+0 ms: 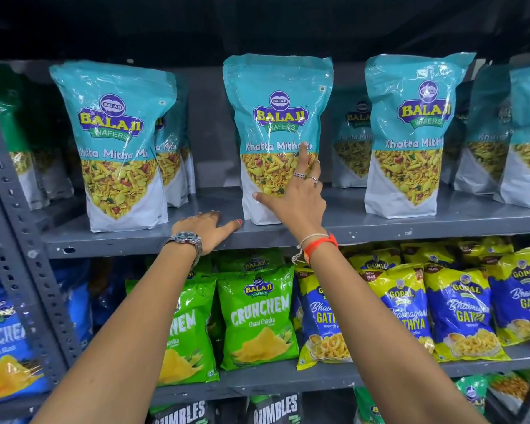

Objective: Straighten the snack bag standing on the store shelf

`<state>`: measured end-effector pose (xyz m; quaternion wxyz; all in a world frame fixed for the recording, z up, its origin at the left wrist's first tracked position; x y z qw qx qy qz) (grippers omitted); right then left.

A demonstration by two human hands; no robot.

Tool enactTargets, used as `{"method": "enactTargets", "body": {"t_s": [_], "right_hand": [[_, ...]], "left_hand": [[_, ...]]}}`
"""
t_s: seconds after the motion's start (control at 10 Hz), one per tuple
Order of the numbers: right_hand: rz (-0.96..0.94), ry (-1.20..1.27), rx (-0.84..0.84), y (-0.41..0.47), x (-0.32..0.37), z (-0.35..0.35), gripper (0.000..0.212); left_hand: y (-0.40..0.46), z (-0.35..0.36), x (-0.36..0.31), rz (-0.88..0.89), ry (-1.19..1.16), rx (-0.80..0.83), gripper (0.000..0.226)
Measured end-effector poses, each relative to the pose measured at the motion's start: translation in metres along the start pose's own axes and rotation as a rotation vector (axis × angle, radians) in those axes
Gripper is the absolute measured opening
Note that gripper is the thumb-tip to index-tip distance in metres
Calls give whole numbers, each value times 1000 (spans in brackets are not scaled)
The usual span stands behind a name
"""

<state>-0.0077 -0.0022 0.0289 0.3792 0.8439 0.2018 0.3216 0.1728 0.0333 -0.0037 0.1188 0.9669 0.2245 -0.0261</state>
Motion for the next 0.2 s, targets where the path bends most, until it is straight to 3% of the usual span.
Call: {"method": "enactTargets", "body": {"t_s": [0.1, 0.2], "right_hand": [[-4, 57, -18, -3, -2, 0, 116], [38, 178, -158, -8, -7, -10, 104]], "left_hand": [[-1, -1, -1, -1, 7, -21, 80], [-2, 0, 0, -14, -35, -67, 79]]}}
Point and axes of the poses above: each hand's wrist, its own y-axis towards the middle knuckle, its own z-axis out of the palm, x = y × z, the point moved 3 cm from there along y, towards the middle knuckle, and after that the axes turned 13 degrees about -z, right-handed, at the moved point
